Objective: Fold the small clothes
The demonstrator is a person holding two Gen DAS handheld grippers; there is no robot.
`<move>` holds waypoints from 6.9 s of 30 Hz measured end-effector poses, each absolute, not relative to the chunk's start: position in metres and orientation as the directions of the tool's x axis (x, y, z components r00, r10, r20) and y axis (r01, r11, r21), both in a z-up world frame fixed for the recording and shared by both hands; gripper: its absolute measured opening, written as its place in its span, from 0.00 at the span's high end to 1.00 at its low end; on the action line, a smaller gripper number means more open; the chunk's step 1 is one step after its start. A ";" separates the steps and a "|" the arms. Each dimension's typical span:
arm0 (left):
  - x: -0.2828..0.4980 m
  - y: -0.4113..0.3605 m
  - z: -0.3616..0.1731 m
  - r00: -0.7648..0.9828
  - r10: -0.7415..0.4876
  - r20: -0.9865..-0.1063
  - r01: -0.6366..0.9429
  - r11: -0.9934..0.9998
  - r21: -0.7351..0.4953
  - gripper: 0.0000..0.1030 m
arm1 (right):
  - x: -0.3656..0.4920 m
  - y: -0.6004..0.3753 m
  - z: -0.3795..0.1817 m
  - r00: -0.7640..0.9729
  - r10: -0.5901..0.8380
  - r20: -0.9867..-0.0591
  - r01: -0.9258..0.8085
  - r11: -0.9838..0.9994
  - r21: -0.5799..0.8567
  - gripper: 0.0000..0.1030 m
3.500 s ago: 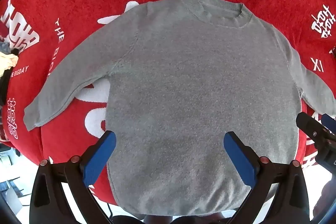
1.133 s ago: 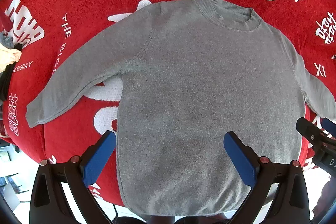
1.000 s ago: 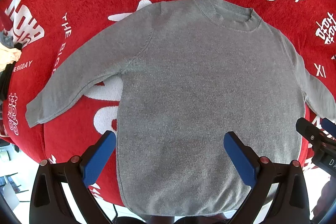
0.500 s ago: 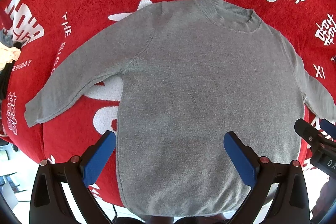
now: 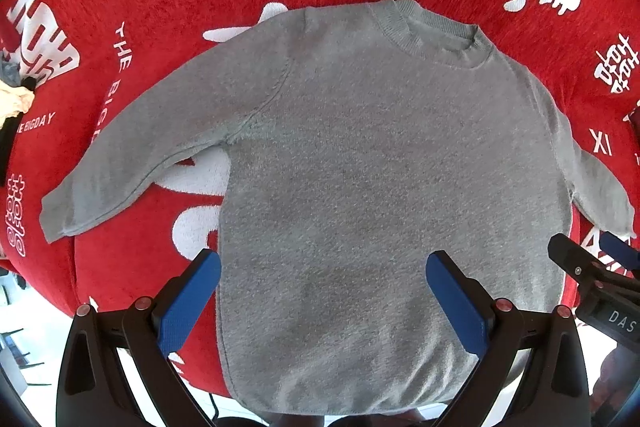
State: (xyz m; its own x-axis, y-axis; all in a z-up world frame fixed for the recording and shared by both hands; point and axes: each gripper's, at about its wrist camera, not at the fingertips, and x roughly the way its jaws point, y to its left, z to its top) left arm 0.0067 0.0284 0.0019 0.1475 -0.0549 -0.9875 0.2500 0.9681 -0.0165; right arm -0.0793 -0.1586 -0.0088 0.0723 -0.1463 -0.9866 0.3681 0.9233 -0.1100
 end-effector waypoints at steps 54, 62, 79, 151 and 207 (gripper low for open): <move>0.057 0.426 -0.113 0.376 -0.290 -0.880 -0.596 0.652 -0.469 0.00 | -0.009 0.062 -0.071 0.040 0.031 -0.999 -0.054 0.998 0.029 0.00; 0.062 0.434 -0.112 0.383 -0.280 -0.880 -0.583 0.666 -0.465 0.88 | -0.001 0.077 -0.063 0.054 0.047 -0.997 -0.065 0.997 0.043 0.00; 0.113 0.232 0.031 0.525 -0.491 -0.695 -0.024 0.808 -0.589 0.89 | -0.023 -0.029 -0.036 0.121 0.087 -0.989 0.110 0.989 0.101 0.00; 0.134 0.111 -0.081 0.281 0.079 -0.957 0.048 0.994 0.096 0.19 | -0.052 -0.286 -0.102 0.448 0.326 -0.832 0.645 0.527 0.554 0.35; -0.022 -0.211 -0.062 0.128 -0.244 -0.961 0.552 0.823 -0.135 0.19 | -0.252 -0.499 -0.057 0.547 -0.060 -0.835 0.816 0.262 0.516 0.52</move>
State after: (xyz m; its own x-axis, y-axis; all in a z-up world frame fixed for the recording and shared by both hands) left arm -0.0217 -0.2112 -0.0622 0.1283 -0.2440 -0.9612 0.5518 0.8229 -0.1353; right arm -0.2517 -0.4987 -0.0568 0.5474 -0.0599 -0.8347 0.8156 0.2616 0.5161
